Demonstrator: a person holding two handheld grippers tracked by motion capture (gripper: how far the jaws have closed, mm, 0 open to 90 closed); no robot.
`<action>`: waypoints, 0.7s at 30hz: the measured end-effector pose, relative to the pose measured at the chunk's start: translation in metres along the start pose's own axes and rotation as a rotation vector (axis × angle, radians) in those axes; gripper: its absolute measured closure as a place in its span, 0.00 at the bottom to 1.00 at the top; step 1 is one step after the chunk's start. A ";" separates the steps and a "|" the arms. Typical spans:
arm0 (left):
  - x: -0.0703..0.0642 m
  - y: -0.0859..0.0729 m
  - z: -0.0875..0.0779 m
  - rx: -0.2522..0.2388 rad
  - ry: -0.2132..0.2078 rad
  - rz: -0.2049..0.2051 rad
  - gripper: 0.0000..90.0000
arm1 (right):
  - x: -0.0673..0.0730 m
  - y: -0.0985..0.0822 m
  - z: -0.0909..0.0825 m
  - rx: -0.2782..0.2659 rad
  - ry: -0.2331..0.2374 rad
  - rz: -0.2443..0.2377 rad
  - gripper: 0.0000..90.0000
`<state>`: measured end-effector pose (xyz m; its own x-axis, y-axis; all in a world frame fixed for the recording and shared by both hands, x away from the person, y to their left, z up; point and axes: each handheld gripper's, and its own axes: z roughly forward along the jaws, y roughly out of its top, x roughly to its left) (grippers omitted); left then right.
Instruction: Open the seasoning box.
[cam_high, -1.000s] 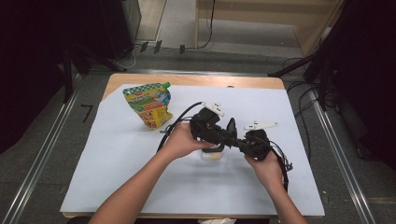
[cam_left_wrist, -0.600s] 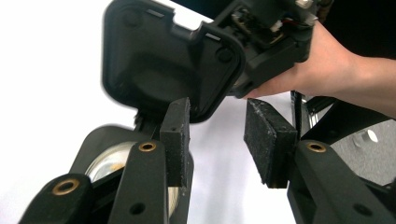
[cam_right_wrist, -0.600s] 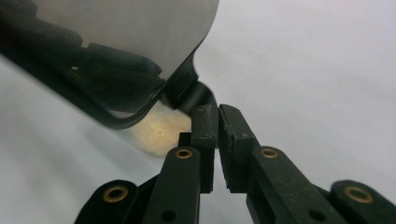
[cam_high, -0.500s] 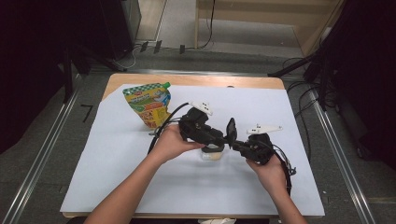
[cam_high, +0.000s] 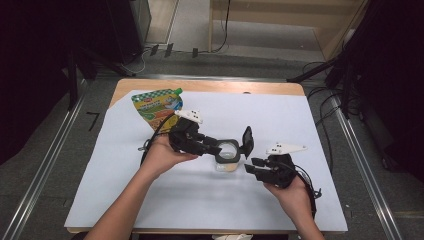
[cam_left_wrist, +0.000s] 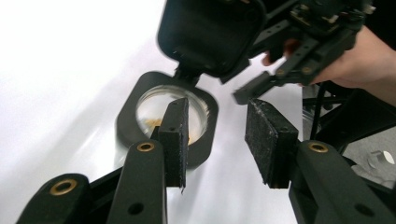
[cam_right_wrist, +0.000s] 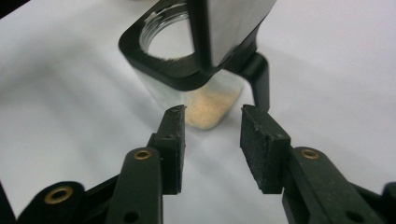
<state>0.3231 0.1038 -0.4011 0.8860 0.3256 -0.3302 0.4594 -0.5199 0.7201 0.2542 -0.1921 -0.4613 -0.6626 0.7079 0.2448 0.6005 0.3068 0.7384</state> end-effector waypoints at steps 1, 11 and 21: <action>0.001 -0.001 -0.001 0.006 0.006 -0.007 0.66 | 0.001 -0.001 0.000 0.002 0.003 -0.006 0.68; 0.018 -0.019 -0.032 -0.030 0.051 -0.105 0.55 | 0.005 0.001 0.011 0.026 0.077 -0.030 0.63; 0.032 -0.036 -0.069 -0.070 0.126 -0.165 0.53 | 0.013 0.005 0.016 0.046 0.118 -0.077 0.65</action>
<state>0.3305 0.1870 -0.3951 0.7819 0.5007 -0.3713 0.5885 -0.3967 0.7045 0.2557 -0.1713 -0.4645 -0.7541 0.6019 0.2629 0.5640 0.3882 0.7289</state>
